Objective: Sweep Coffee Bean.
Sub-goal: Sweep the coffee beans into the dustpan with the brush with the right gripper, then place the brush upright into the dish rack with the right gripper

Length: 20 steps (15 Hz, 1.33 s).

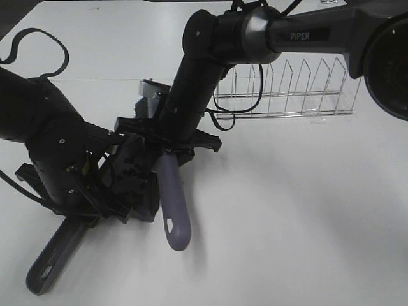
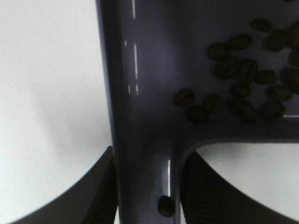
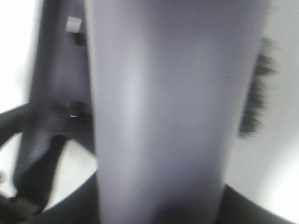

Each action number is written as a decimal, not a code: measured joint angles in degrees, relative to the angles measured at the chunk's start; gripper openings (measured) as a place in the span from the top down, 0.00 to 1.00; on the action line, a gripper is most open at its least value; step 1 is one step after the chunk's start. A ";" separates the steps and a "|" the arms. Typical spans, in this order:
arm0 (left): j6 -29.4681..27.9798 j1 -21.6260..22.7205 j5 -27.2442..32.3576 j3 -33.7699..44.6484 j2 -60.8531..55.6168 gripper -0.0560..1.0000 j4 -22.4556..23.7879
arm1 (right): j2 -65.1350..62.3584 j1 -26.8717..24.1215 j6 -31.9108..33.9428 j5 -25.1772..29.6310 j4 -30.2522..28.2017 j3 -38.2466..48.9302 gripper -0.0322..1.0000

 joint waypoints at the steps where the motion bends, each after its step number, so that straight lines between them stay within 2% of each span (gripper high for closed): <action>1: 0.34 0.00 0.00 0.00 0.00 0.62 0.06 | 0.06 0.23 -0.74 0.29 1.26 -2.06 0.68; 2: 0.92 0.00 -0.06 0.00 0.00 0.62 0.23 | 0.06 0.29 -1.43 2.81 0.23 -5.50 0.68; 5: 1.09 0.00 -0.06 0.00 0.00 0.62 0.34 | -0.86 0.29 -1.38 7.33 -6.82 -7.68 0.68; 9: 1.09 0.00 -0.23 0.00 0.00 0.62 0.34 | -5.56 0.29 1.32 8.08 -16.73 -8.08 0.68; 17: 1.09 0.00 -0.29 0.00 0.00 0.62 0.34 | -11.06 0.29 2.23 8.31 -21.77 -7.85 0.68; 20: 1.09 0.00 -0.29 0.00 0.00 0.62 0.34 | -16.62 0.29 1.95 8.19 -24.47 -1.66 0.68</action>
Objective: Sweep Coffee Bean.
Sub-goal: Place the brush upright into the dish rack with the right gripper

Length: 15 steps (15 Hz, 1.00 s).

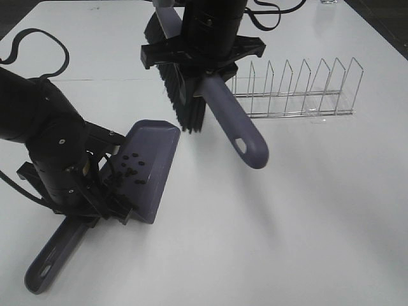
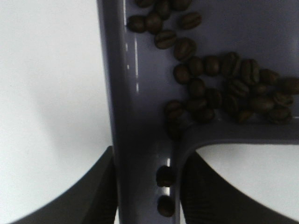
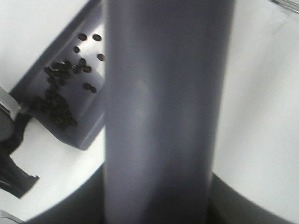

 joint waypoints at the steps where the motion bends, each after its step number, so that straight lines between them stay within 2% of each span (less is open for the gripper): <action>1: 0.00 0.00 0.00 0.00 0.00 0.62 0.00 | -2.23 -0.17 -0.06 0.00 -2.06 4.18 0.68; 2: 0.00 0.00 0.00 0.00 0.00 0.62 0.00 | -5.27 -1.95 -0.11 0.06 -2.86 10.26 0.68; 4: 0.00 0.00 -0.06 0.00 0.00 0.62 0.00 | -8.77 -6.88 -0.29 0.23 -3.21 16.96 0.68; 7: 0.00 0.00 -0.06 0.00 0.00 0.62 0.00 | -11.92 -15.30 -1.32 0.11 -3.78 24.06 0.68; 9: 0.00 0.00 -0.06 0.00 0.00 0.62 0.00 | -12.15 -19.02 -2.06 0.11 -3.78 27.73 0.68; 10: 0.00 0.00 -0.06 0.00 0.00 0.62 0.00 | -12.03 -22.75 -2.35 0.11 -3.78 31.28 0.68; 12: 0.00 0.00 -0.06 0.00 0.00 0.62 -0.29 | -11.29 -26.99 -3.27 0.40 -3.78 32.54 0.68; 15: 0.00 0.00 -0.06 0.00 0.00 0.62 -0.46 | -9.11 -30.14 -5.21 0.23 -3.78 32.54 0.68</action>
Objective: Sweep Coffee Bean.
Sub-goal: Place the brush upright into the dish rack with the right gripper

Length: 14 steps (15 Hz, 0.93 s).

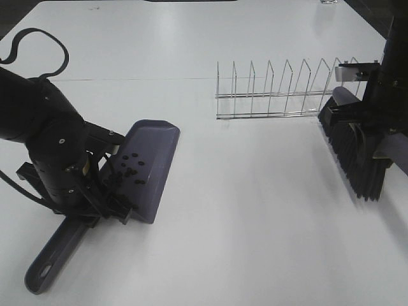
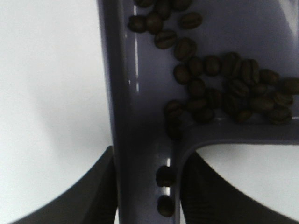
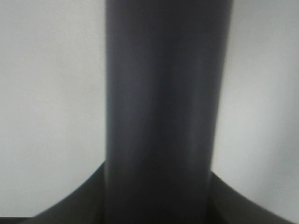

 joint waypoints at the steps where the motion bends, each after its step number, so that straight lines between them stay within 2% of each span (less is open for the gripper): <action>1: 0.00 0.00 0.00 0.00 0.00 0.62 0.00 | 1.49 -0.40 -0.40 0.00 -0.46 0.00 0.68; 4: 0.00 0.00 0.00 0.00 0.00 0.62 -0.23 | 5.96 -0.52 -0.74 -0.40 -1.78 -2.52 0.68; 14: 0.00 0.00 0.11 0.00 0.00 0.62 -0.46 | 15.36 -0.52 -1.78 0.97 -1.49 -21.14 0.68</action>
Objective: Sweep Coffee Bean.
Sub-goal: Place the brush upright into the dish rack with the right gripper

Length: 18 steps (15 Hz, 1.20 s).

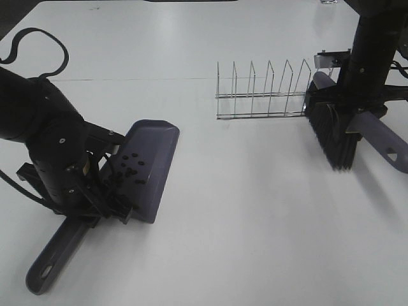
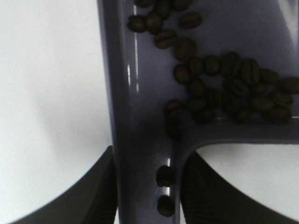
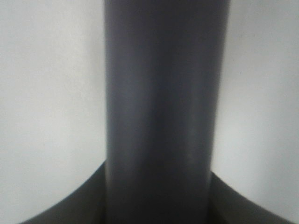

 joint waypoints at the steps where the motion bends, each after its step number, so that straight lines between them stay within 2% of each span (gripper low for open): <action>1: 0.00 0.00 0.00 0.00 0.00 0.62 0.00 | 1.15 0.00 -0.17 0.00 0.00 -2.29 0.68; 8: 0.00 0.00 0.11 0.00 0.00 0.62 -0.46 | 7.62 -0.06 -0.29 -0.74 1.38 -13.64 0.68; 18: 0.00 0.00 0.11 0.00 0.00 0.62 -1.32 | 8.48 -0.06 -0.34 -0.80 3.67 -14.15 0.68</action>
